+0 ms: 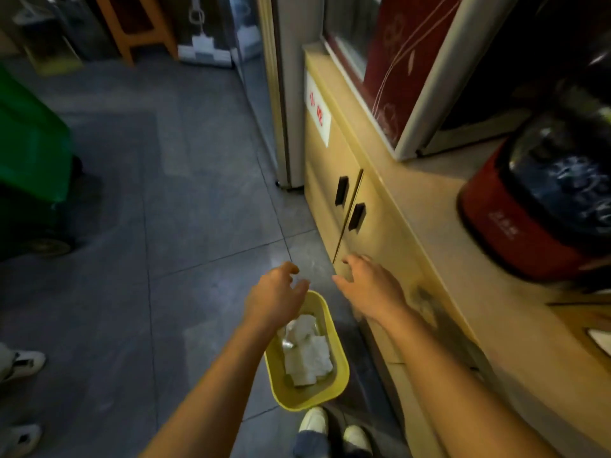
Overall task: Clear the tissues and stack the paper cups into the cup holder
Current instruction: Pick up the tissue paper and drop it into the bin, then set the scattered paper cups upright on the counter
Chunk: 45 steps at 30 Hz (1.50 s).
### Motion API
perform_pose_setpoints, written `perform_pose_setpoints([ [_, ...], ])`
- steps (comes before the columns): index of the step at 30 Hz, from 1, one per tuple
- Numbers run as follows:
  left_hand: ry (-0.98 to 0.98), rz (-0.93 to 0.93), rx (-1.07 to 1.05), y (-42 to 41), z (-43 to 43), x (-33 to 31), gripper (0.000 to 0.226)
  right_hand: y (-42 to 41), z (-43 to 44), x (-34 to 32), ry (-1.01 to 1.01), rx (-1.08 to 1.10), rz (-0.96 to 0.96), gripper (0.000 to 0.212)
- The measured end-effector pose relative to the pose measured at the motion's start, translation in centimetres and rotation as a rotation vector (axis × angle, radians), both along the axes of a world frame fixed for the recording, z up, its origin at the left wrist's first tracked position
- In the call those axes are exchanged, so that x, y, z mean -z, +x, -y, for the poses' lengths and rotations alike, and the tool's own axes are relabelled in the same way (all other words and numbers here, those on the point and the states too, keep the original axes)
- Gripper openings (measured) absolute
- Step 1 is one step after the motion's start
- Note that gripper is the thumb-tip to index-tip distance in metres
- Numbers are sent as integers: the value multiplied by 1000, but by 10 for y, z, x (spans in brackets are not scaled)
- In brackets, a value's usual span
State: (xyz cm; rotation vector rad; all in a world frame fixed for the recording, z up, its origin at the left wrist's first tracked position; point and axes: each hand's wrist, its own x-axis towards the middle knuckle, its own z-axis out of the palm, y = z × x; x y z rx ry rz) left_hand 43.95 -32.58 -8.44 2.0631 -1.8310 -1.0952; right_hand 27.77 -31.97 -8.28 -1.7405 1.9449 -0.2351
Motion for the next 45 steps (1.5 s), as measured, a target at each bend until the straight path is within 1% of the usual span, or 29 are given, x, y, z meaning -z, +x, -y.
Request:
perform_pose_setpoints([
  [3, -133, -37, 61, -10, 9, -61, 38, -8, 4, -64, -130, 15, -19, 39],
  [6, -242, -79, 121, -23, 14, -118, 36, -18, 0, -122, -279, 48, -36, 35],
  [10, -376, -133, 199, -44, 12, -185, 33, -34, -16, -190, -427, 106, -58, 32],
  [13, -452, -185, 269, -64, 8, -224, 32, -50, -36, -230, -538, 158, -88, 30],
  [18, -530, -297, 397, -105, -13, -268, 29, -87, -74, -273, -635, 259, -144, 32],
  [21, -583, -344, 471, -134, -30, -286, 24, -110, -104, -287, -667, 358, -183, 32],
  [25, -582, -426, 607, -182, -59, -303, 25, -146, -150, -297, -680, 486, -241, 31],
  [28, -555, -491, 705, -220, -85, -309, 24, -178, -187, -302, -674, 598, -264, 35],
  [31, -527, -515, 807, -255, -108, -309, 25, -208, -224, -302, -639, 695, -284, 36],
  [34, -469, -558, 867, -287, -129, -306, 24, -235, -258, -298, -628, 792, -279, 36],
  [39, -413, -535, 929, -341, -155, -298, 26, -283, -304, -284, -583, 912, -277, 38],
  [45, -380, -483, 935, -399, -172, -288, 25, -343, -334, -266, -534, 957, -296, 37],
])
